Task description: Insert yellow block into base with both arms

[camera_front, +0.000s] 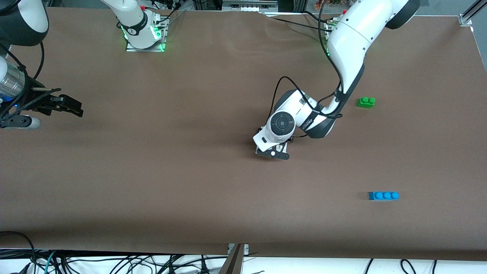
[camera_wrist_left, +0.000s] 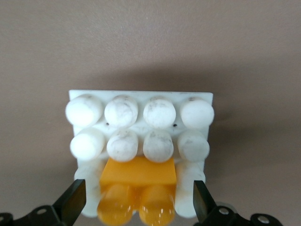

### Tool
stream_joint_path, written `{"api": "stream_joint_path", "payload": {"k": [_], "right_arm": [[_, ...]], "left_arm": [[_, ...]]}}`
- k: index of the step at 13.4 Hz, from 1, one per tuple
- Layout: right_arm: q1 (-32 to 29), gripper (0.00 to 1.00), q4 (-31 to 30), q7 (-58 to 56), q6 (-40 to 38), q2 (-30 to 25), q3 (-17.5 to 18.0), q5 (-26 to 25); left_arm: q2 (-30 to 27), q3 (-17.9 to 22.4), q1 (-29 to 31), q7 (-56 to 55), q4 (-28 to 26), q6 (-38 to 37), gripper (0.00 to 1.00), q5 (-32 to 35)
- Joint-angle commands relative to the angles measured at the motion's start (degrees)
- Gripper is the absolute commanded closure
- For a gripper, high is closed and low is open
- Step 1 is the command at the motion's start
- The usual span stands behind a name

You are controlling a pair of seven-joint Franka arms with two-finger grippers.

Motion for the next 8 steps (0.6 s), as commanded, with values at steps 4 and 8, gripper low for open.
{"api": "stream_joint_path", "payload": {"k": [4, 8], "right_arm": [[-0.28, 0.0, 1.01, -0.73, -0.35, 0.26, -0.04, 1.58], [-0.28, 0.0, 1.01, -0.82, -0.35, 0.17, -0.21, 3.52]], "left_arm": [[-14.62, 0.77, 2.97, -1.62, 0.52, -13.96, 0.0, 0.68], [-24.91, 0.51, 10.7, 0.39, 0.69, -20.03, 0.0, 0.5]]}}
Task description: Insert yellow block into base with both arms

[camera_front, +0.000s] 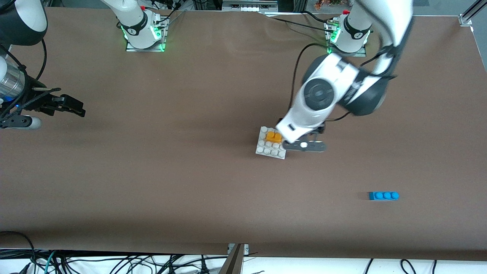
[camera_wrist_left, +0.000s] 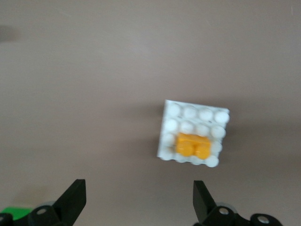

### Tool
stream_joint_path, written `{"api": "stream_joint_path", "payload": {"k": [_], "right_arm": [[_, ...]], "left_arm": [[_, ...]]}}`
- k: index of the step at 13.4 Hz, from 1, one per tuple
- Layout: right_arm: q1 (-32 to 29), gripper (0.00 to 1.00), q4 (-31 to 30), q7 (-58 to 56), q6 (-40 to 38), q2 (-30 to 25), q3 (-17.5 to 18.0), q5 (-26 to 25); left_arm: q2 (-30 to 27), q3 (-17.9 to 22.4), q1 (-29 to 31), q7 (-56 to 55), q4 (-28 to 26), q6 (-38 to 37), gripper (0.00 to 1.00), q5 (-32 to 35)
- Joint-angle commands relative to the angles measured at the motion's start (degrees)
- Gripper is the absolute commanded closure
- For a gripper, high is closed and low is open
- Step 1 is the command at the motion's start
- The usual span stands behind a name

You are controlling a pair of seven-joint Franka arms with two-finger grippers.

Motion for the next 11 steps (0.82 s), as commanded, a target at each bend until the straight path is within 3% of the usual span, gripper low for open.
{"api": "stream_joint_path", "payload": {"k": [1, 3, 6, 8, 10, 11], "right_arm": [[-0.36, 0.0, 0.94, -0.82, -0.36, 0.11, -0.1, 1.2], [-0.37, 0.0, 0.94, -0.82, -0.36, 0.11, -0.1, 1.2], [-0.36, 0.0, 0.94, -0.82, -0.45, 0.11, -0.1, 1.29], [-0.28, 0.0, 0.86, -0.82, -0.54, 0.11, -0.19, 1.2], [-0.28, 0.0, 0.94, -0.82, -0.8, 0.02, -0.28, 1.2], [-0.28, 0.0, 0.94, -0.82, -0.8, 0.02, -0.28, 1.2]], "left_arm": [[-7.08, -0.31, 5.68, 3.1, -1.75, -3.36, 0.0, 0.59], [-9.29, -0.48, 12.43, 8.8, -1.13, -4.67, 0.0, 0.42], [-13.85, 1.26, 21.07, 20.49, -2.17, -6.18, 0.0, -8.79], [-18.68, 5.65, 20.3, 26.21, -5.5, -6.27, 0.0, -8.9], [-23.08, 16.16, 11.99, 29.74, -9.54, -6.53, 0.0, -8.9], [-24.32, 17.78, 10.9, 30.8, -11.92, -6.18, 0.0, -8.9]]}}
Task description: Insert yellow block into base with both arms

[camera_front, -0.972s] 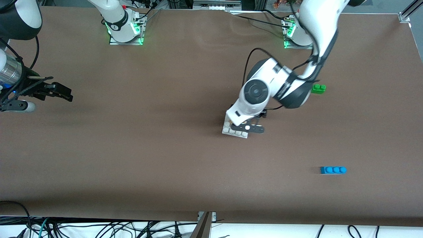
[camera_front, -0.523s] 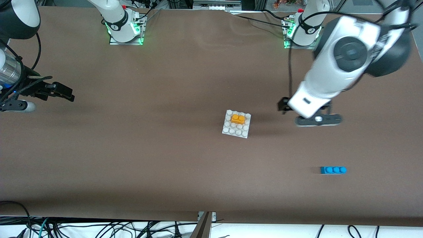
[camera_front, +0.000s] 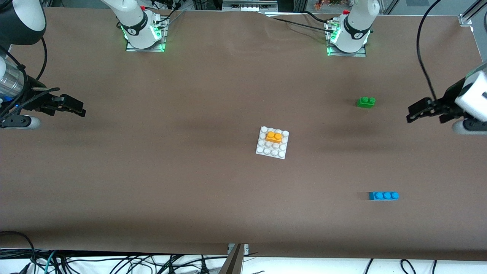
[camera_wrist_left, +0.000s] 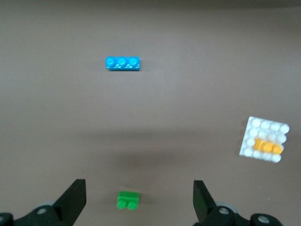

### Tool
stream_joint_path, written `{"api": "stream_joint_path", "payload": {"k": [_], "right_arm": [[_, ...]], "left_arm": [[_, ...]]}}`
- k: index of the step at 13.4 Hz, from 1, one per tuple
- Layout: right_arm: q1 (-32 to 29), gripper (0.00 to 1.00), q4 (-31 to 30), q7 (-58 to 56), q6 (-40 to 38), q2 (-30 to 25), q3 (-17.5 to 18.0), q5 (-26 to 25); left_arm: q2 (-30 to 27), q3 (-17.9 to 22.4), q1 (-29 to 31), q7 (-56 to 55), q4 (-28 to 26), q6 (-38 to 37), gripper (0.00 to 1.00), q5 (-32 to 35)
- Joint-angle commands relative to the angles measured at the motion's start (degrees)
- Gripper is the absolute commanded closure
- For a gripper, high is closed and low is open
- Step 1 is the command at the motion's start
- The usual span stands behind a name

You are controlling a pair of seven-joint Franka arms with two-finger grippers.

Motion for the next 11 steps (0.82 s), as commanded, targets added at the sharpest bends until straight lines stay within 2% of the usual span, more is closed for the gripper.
{"api": "stream_joint_path", "payload": {"k": [1, 2, 4, 11], "right_arm": [[-0.25, 0.0, 0.88, -0.82, -0.77, -0.07, -0.17, 0.97], [-0.25, 0.0, 0.88, -0.82, -0.77, -0.07, -0.17, 0.97], [-0.25, 0.0, 0.88, -0.82, -0.77, -0.07, -0.17, 0.97], [-0.25, 0.0, 0.88, -0.82, -0.77, -0.07, -0.17, 0.97]], "left_arm": [[-6.99, 5.11, -5.69, 3.45, -9.85, 1.14, 0.0, -1.01], [-8.66, 5.45, -7.61, 3.37, -12.14, 1.66, 0.0, -0.31], [-8.86, 5.81, -9.21, 3.54, -12.34, 0.97, 0.0, 1.01], [-7.01, 5.9, -7.9, 3.54, -10.58, 0.26, 0.0, 1.02]]}}
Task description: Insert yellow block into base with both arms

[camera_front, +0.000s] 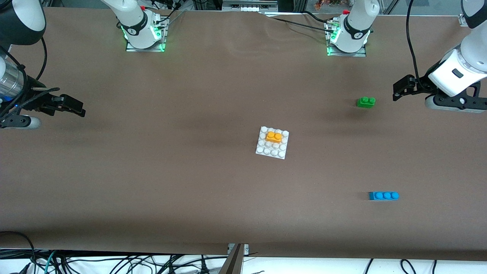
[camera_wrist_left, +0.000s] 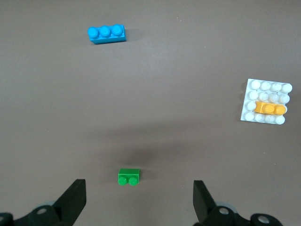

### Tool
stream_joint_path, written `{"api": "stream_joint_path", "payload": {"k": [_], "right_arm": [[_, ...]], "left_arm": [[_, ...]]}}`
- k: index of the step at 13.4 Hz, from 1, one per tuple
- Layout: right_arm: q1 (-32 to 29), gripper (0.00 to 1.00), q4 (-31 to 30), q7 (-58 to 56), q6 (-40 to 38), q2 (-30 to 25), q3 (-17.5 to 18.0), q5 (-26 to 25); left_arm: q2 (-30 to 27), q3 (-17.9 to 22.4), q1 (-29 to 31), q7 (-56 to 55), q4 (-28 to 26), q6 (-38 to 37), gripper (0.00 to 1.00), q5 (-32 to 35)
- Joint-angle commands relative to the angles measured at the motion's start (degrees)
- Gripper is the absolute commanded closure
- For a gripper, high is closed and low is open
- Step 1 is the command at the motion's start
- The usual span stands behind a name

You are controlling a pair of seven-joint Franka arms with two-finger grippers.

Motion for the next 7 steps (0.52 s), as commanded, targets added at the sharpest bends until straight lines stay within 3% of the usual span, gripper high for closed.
{"api": "stream_joint_path", "payload": {"k": [1, 7], "right_arm": [[-0.24, 0.0, 0.87, -0.82, -0.76, -0.07, -0.14, 0.97], [-0.24, 0.0, 0.87, -0.82, -0.76, -0.07, -0.14, 0.97]], "left_arm": [[0.67, 0.42, 0.51, 1.13, 1.26, -0.01, 0.0, 0.92], [3.66, -0.02, 0.24, 0.87, 5.85, -2.12, 0.0, 0.75]]}}
